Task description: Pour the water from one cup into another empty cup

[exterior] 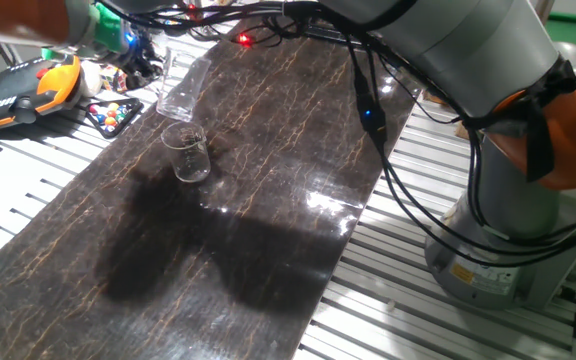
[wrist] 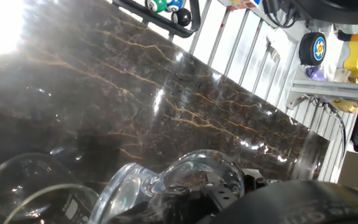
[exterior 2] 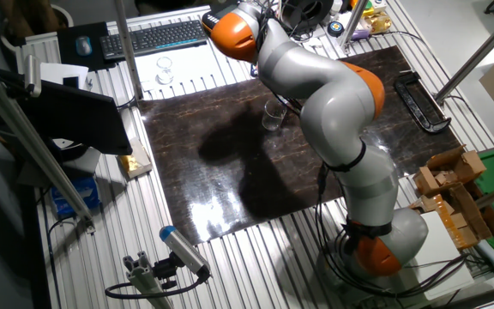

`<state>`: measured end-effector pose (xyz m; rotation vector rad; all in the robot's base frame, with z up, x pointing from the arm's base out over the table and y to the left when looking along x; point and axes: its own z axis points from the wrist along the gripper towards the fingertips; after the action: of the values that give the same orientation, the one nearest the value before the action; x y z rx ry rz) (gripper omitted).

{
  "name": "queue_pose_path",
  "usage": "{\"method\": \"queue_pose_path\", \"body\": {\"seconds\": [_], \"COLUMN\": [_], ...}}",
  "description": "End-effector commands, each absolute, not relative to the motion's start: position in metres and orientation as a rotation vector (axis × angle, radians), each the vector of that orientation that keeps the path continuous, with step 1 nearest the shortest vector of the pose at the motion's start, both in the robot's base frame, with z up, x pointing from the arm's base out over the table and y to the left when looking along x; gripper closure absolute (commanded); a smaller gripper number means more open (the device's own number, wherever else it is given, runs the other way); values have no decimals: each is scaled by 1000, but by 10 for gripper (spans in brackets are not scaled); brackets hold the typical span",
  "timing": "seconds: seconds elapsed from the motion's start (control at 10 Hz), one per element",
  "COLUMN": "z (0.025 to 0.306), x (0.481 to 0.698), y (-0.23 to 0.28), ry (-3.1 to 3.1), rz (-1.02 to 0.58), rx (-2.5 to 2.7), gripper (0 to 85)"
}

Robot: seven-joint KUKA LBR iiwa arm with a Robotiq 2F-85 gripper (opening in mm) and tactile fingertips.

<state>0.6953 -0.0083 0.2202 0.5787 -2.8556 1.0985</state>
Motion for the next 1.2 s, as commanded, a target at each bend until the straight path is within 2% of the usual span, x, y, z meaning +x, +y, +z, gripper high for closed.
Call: {"method": "queue_pose_path", "body": {"seconds": [0.0,0.5,1.1], "z": [223,254,268], "x": [695,694,690], "y": [-5,23,55], "ry": [-2857,-2858,-2868], "rz": [1096,1101,1063], "rx": [579,556,523], "gripper": [843,843,843]}}
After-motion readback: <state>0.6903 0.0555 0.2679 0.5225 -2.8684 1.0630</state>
